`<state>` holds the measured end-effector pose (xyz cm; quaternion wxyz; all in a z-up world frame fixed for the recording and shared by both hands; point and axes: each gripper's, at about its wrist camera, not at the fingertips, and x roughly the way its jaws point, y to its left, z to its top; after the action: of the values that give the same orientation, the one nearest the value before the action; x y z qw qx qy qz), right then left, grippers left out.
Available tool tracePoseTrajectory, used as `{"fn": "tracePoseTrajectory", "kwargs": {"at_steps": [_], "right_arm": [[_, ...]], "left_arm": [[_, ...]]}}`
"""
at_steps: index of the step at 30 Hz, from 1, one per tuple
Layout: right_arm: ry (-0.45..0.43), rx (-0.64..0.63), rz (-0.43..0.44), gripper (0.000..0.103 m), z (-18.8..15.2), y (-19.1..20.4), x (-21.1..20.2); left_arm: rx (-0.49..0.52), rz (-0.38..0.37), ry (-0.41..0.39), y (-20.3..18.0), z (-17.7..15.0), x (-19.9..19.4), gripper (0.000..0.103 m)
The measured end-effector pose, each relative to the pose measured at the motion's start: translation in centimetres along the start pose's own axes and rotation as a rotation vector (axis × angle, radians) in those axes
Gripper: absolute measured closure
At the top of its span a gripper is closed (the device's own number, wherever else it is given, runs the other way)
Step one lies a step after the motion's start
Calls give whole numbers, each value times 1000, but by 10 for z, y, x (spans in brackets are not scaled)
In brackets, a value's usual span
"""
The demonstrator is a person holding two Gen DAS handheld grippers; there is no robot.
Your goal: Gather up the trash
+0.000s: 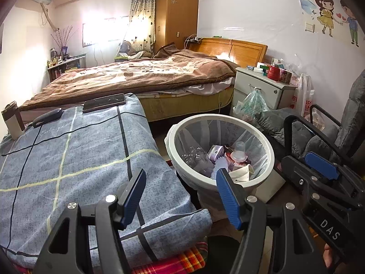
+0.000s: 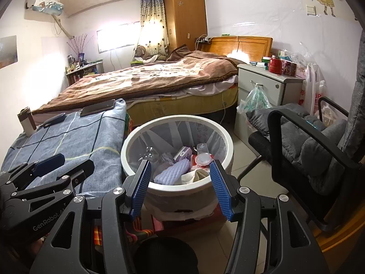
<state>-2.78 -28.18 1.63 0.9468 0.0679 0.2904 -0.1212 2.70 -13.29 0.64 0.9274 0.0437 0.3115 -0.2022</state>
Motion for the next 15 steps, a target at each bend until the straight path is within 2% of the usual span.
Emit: {"fn": "tracePoseTrajectory", "kwargs": {"at_steps": [15], "right_arm": [[-9,9,-2,47,-2,1,-5]], "left_arm": [[-5,17,-15,0,-1,-6,37]]}}
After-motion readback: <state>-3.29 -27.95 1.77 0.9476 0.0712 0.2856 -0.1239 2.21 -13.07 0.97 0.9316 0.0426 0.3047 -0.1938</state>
